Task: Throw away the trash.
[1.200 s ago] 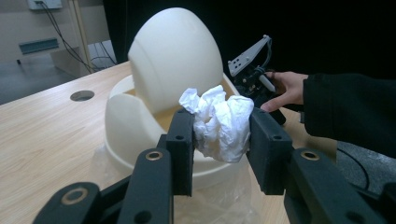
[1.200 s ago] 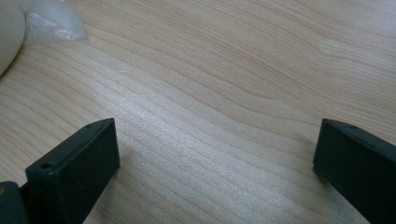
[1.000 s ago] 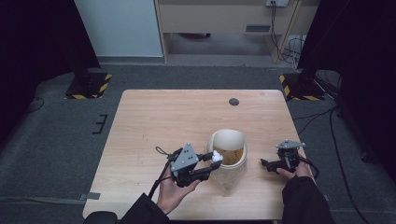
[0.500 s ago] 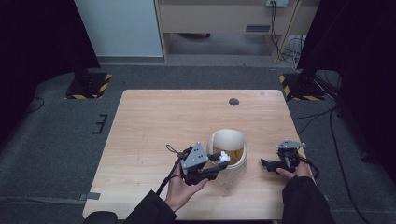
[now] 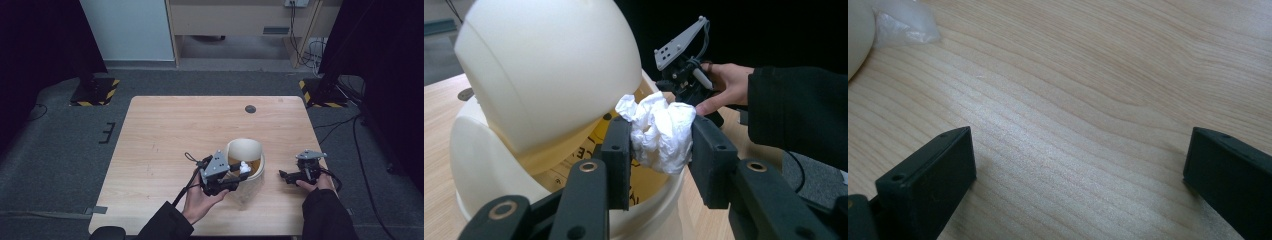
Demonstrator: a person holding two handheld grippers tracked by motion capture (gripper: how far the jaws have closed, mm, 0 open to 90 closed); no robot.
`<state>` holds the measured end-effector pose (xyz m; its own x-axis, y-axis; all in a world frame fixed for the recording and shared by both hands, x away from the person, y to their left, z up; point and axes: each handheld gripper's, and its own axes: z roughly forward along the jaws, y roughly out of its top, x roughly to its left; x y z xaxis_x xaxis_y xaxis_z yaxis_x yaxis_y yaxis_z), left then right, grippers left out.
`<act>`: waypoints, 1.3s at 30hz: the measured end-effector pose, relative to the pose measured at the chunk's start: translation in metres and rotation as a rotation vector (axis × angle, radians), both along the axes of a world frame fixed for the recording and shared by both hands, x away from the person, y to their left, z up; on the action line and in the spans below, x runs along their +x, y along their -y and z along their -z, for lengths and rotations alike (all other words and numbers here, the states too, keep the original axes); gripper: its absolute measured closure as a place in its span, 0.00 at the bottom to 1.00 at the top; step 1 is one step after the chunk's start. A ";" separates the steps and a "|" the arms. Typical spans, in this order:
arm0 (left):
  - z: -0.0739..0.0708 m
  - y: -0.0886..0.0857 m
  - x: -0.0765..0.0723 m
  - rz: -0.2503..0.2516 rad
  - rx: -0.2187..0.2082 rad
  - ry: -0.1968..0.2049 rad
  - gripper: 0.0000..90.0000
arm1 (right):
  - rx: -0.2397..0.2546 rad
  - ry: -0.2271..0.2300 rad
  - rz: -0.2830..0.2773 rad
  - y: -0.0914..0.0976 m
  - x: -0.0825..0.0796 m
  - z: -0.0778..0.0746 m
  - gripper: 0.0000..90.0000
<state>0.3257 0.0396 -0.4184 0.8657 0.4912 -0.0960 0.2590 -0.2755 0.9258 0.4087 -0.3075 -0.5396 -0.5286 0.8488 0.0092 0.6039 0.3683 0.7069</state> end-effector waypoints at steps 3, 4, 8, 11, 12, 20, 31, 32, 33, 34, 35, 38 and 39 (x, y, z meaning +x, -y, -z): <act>0.001 0.001 0.002 -0.003 0.005 -0.005 0.69 | 0.000 0.000 0.000 0.000 0.000 0.000 0.01; 0.002 0.002 0.002 -0.005 0.007 -0.008 0.69 | 0.000 0.000 0.000 0.000 0.000 0.000 0.01; 0.003 0.003 0.004 -0.009 0.014 -0.018 0.65 | 0.000 0.000 0.000 0.000 0.000 0.000 0.01; 0.004 0.004 0.004 -0.008 0.018 -0.022 0.59 | 0.000 0.000 0.000 0.000 0.000 0.000 0.01; 0.004 0.004 0.004 -0.008 0.018 -0.022 0.56 | 0.000 0.000 0.000 0.000 0.000 0.000 0.01; 0.003 0.004 0.003 -0.008 0.023 -0.027 0.51 | 0.000 0.000 0.000 0.000 0.000 0.000 0.01; -0.012 -0.012 -0.007 -0.011 -0.007 -0.007 0.46 | 0.000 0.000 0.000 0.000 0.000 0.000 0.01; -0.014 -0.018 -0.009 -0.019 -0.019 0.000 0.45 | 0.000 0.000 0.000 0.000 0.000 0.000 0.01; -0.014 -0.018 -0.009 -0.019 -0.019 0.000 0.44 | 0.000 0.000 0.000 0.000 0.000 0.000 0.01; -0.014 -0.021 -0.009 -0.022 -0.024 0.001 0.43 | 0.000 0.000 0.000 0.000 0.000 0.000 0.01; -0.016 -0.030 -0.010 -0.027 -0.041 0.005 0.42 | 0.000 0.000 0.000 0.000 0.000 0.000 0.01; -0.016 -0.042 -0.010 -0.038 -0.048 0.003 0.40 | 0.000 0.000 0.000 0.000 0.000 0.000 0.01; -0.016 -0.042 -0.010 -0.038 -0.048 0.003 0.40 | 0.000 0.000 0.000 0.000 0.000 0.000 0.01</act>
